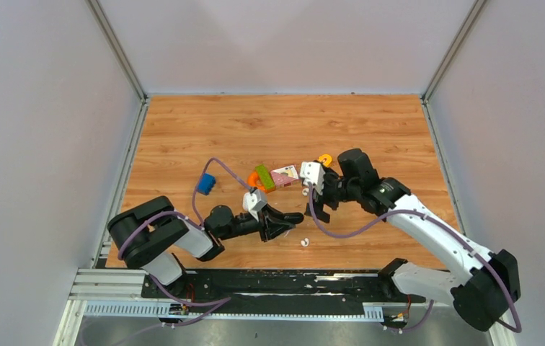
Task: Insert the wireless bluetooth earbuds into the charging case
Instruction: Place the charging case with the earbuds at the center of the board.
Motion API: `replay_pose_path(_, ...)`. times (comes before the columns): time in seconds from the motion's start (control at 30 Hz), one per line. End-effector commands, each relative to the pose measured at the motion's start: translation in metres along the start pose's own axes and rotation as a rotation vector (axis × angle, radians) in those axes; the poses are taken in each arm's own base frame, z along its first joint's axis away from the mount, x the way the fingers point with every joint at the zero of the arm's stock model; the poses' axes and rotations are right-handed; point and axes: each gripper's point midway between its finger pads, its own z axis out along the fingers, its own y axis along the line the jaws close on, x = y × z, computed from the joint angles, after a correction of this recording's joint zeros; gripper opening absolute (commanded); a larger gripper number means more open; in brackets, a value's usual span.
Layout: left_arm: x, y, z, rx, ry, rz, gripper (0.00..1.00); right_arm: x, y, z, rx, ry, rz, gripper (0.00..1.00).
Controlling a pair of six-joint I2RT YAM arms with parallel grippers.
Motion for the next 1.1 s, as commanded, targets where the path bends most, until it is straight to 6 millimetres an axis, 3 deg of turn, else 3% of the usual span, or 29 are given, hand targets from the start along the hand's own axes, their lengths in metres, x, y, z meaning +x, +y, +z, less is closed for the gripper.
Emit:
replay_pose_path(0.0,0.015,0.022,0.015,-0.076,0.071,-0.05,0.02,0.015,-0.059,0.001,0.219,0.038,0.162,0.92)
replay_pose_path(0.1,0.035,0.038,0.019,-0.156,0.17,-0.12,0.04,0.021,-0.056,0.007,0.196,0.051,0.166,0.91)
replay_pose_path(0.2,0.035,0.041,0.025,-0.183,0.159,-0.201,0.04,0.025,-0.067,0.001,0.275,0.069,0.159,0.91)
replay_pose_path(0.37,0.028,0.062,0.042,-0.323,0.116,-0.391,0.06,0.019,-0.099,-0.032,0.516,0.056,0.134,0.92)
replay_pose_path(0.47,0.026,0.069,0.066,-0.336,0.129,-0.467,0.09,0.018,-0.117,-0.059,0.653,0.036,0.165,0.93)
replay_pose_path(0.6,0.03,0.073,0.096,-0.306,0.154,-0.541,0.12,0.016,-0.127,-0.084,0.744,0.003,0.19,0.93)
replay_pose_path(0.83,0.044,0.08,0.137,-0.287,0.184,-0.731,0.13,0.016,-0.132,-0.093,0.791,0.002,0.179,0.93)
replay_pose_path(1.0,0.047,0.085,0.148,-0.316,0.208,-0.772,0.16,0.018,-0.13,-0.092,0.785,0.003,0.174,0.93)
replay_pose_path(1.07,0.059,0.086,0.149,-0.343,0.26,-0.819,0.2,0.017,-0.13,-0.092,0.783,-0.001,0.171,0.93)
